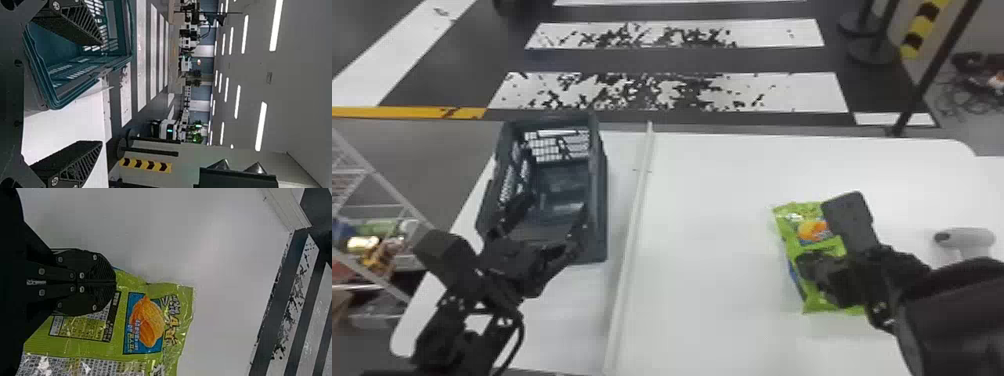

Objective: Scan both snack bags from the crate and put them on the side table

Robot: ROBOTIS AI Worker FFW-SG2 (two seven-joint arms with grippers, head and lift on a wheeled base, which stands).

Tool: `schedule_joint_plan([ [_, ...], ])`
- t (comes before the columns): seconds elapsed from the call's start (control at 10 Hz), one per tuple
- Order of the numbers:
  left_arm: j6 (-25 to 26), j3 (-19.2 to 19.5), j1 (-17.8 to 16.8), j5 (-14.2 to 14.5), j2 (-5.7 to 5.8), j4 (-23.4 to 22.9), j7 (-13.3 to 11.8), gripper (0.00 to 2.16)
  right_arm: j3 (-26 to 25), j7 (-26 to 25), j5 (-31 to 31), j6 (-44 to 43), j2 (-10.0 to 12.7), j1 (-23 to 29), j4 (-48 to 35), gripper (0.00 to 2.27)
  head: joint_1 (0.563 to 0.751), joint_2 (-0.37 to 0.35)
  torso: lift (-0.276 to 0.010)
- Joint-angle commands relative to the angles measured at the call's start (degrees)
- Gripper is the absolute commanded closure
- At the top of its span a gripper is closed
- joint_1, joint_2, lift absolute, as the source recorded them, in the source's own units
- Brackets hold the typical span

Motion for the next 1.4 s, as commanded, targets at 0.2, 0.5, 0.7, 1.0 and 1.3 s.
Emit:
schedule_joint_plan([
  [0.2, -0.2, 0.0, 0.1, 0.0, -0.03, -0.1, -0.1, 0.10, -0.1, 0.2, -1.3, 3.6, 0.1, 0.5, -9.2, 2.25, 0.695, 0.099, -0.087],
  [0.5, -0.2, -0.1, 0.1, 0.0, -0.12, -0.1, -0.1, 0.10, 5.0, 0.3, -1.4, -0.2, 0.2, -3.2, -0.5, 2.25, 0.695, 0.136, -0.087],
  [0.7, -0.2, 0.0, 0.3, 0.0, -0.21, -0.3, -0.1, 0.10, 6.6, 0.3, -0.6, -2.0, 0.9, -6.4, 5.6, 2.25, 0.695, 0.157, -0.087],
  [1.0, -0.2, 0.3, 0.3, 0.1, -0.12, -0.1, -0.1, 0.10, 5.2, 0.4, 0.4, -2.3, 0.1, -7.6, 8.2, 2.25, 0.695, 0.157, -0.087],
  [1.3, -0.2, 0.3, 0.0, 0.0, -0.21, 0.1, -0.1, 0.10, 4.7, 0.4, 0.6, -3.4, -0.5, -8.5, 10.4, 2.25, 0.695, 0.118, -0.087],
])
